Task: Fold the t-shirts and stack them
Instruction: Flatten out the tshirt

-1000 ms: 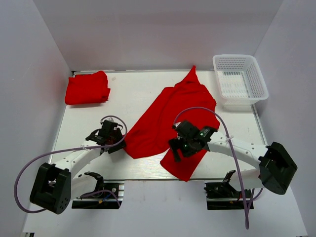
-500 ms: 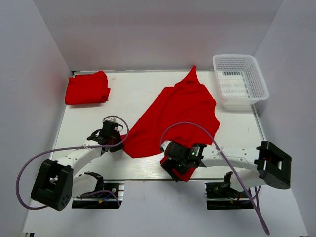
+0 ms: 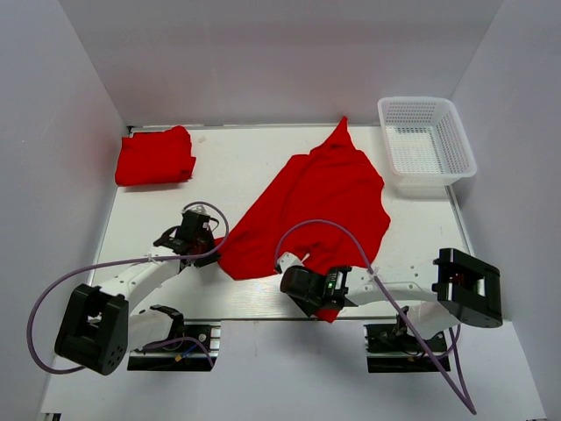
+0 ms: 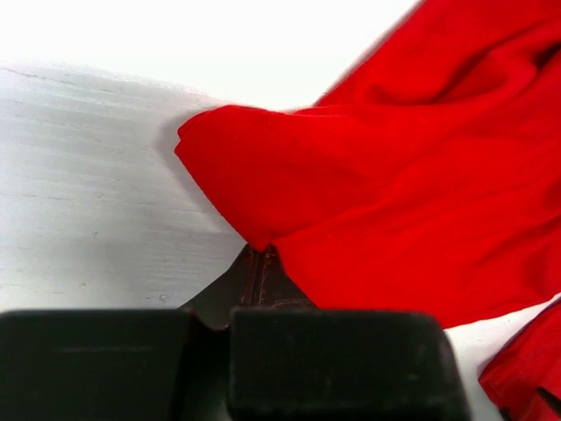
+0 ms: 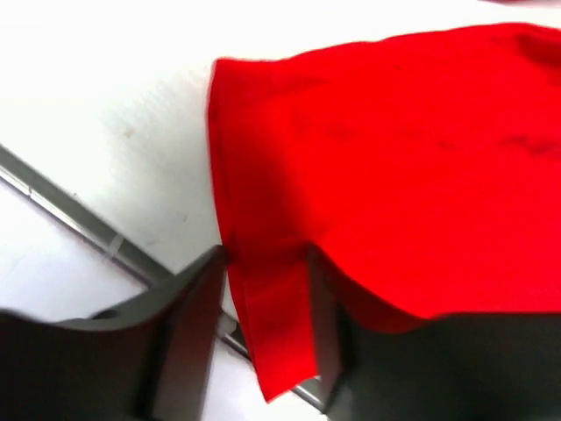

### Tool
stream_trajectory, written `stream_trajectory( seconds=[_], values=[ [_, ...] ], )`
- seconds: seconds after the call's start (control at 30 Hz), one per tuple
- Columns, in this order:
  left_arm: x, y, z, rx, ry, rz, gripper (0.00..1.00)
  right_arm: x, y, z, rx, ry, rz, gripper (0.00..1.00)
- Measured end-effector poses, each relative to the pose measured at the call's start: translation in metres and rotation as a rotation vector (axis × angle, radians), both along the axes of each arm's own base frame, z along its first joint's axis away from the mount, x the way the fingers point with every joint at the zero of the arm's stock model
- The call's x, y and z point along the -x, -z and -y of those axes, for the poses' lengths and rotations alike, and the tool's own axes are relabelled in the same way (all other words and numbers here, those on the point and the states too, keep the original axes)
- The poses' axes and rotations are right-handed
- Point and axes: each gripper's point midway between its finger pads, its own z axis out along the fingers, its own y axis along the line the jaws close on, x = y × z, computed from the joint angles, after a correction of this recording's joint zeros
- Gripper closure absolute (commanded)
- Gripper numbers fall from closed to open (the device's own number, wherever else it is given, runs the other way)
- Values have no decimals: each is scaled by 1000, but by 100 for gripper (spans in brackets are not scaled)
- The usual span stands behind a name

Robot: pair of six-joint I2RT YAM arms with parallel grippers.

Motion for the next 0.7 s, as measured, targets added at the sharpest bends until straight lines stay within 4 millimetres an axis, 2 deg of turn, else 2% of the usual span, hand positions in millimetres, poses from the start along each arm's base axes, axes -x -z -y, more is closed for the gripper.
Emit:
stream_trajectory(
  seconds=[0.07,0.1,0.17,0.2,0.27,0.37,0.43,0.53,0.7],
  values=[
    [0,-1,-1,-3,-1,-1,100,-3,1,-2,-11,38,12,69],
    [0,-1,-1,-6,-3,-1,100,-5,0,-3,-16,58,18,78],
    [0,-3,-3,-13,-7,0,100,-9,1,-3,-19,107,32,86],
    [0,-3,-3,-15,-8,0,100,-11,1,-2,-20,142,41,100],
    [-1,-7,-3,-15,-10,5,100,-16,0,5,-9,218,67,100],
    [-8,-19,-1,-7,-10,29,100,-26,-2,29,49,336,126,100],
    [-16,-33,2,4,-9,58,100,-36,-10,44,71,394,186,100],
    [-33,-65,8,27,-6,128,100,-62,-45,49,0,466,295,100],
    [-74,-148,19,73,-6,329,100,-128,-146,54,-235,630,546,100]
  ],
)
